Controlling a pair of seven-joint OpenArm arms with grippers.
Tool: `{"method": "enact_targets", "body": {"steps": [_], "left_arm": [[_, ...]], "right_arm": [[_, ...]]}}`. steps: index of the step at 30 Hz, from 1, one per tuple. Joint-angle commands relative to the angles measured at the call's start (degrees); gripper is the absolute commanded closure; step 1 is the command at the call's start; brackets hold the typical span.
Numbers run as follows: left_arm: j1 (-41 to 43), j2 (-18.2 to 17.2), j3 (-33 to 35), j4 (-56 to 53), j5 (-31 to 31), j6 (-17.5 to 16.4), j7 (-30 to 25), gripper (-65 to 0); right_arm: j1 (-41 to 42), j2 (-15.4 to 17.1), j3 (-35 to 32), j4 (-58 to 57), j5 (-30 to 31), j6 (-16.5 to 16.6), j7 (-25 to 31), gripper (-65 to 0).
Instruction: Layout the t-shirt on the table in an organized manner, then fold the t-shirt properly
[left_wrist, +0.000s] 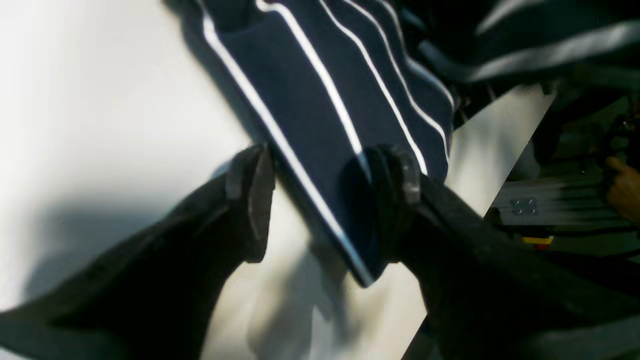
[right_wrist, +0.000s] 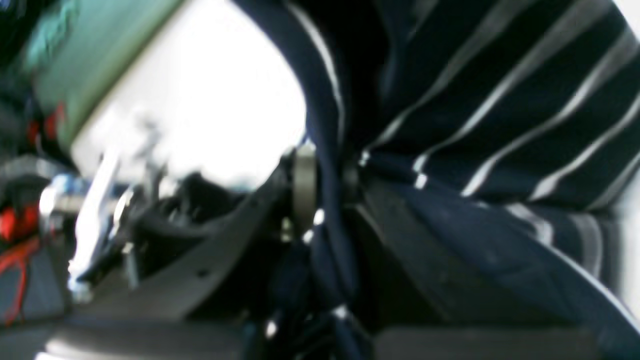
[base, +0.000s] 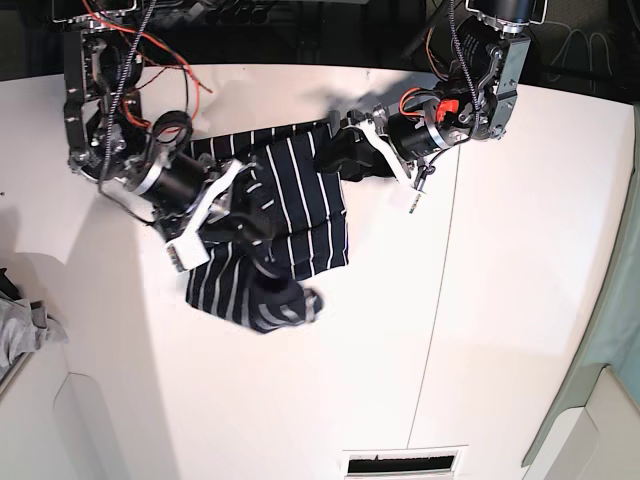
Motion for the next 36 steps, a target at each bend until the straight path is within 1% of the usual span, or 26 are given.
{"method": "enact_targets", "body": {"steps": [1,2,4,5,6,7,9,11,14,17,20,23,25,27,32,36], "left_arm": [[-0.2,-0.2,0.0,0.4,1.3,0.1,0.1,-33.5],[-0.2,-0.2,0.0,0.4,1.9,0.1,0.1,-33.5],[-0.3,-0.6,-0.1,0.4,2.1,0.1,0.1,-33.5],[-0.3,-0.8,-0.1,0.4,2.1,0.1,0.1,-33.5],[-0.3,-1.1,-0.1,0.4,1.7,0.1,0.1,-33.5],[-0.3,-1.4,-0.1,0.5,1.3,0.1,0.1,-33.5],[-0.3,-1.8,-0.1,0.6,1.0,0.1,0.2,-33.5],[-0.3,-2.5,-0.1,0.6,0.2,0.1,0.1,-33.5],[-0.3,-3.1,-1.3,0.6,-0.9,0.1,0.2,-33.5],[-0.3,-3.1,-4.8,0.6,-1.0,0.1,0.9,-33.5],[-0.3,-3.1,-9.1,0.6,-3.1,0.1,2.3,-33.5],[-0.2,-3.1,-12.2,1.5,-7.8,0.1,6.2,-33.5],[0.0,-3.2,-12.7,3.3,-10.1,0.1,8.8,-33.5],[0.3,-3.2,-12.7,5.8,-11.2,0.1,10.7,-33.5],[1.5,-3.2,-12.7,13.0,-11.7,0.1,10.9,-33.5],[1.9,-3.2,-12.7,15.5,-12.5,0.1,10.9,-33.4]], "right_arm": [[0.6,0.0,-1.6,1.0,-0.6,0.6,1.5,0.0],[0.6,0.0,-3.3,0.9,-2.5,0.6,1.5,-0.4],[0.6,0.0,-5.7,0.9,-4.2,-0.2,1.5,-20.6],[0.6,0.0,-6.4,0.9,-4.2,-0.5,1.6,-29.2],[0.7,0.0,-6.9,0.9,-3.6,-0.4,1.7,-35.7],[0.7,0.0,-7.2,0.9,-2.5,-0.4,1.7,-38.7],[0.7,0.0,-7.2,0.9,0.2,-0.3,1.7,-38.8],[0.7,0.0,-7.2,0.9,2.6,0.7,1.7,-38.8],[0.6,0.0,-7.2,0.9,6.0,0.7,1.4,-38.8],[0.7,0.0,-7.2,2.0,6.3,0.7,1.5,-38.8],[0.7,-0.1,-6.7,4.6,6.3,0.7,1.5,-38.8],[1.0,-0.8,-4.6,6.7,4.9,0.6,1.7,-38.8],[1.8,-1.3,-2.4,6.8,3.3,0.4,1.9,-38.8],[2.7,-1.3,-0.4,6.8,2.3,-1.0,1.9,-38.8],[4.4,-1.3,3.6,6.7,-2.4,-1.1,1.9,-38.8],[4.3,-0.8,5.7,6.3,-4.1,-1.5,1.7,-38.8]]}}
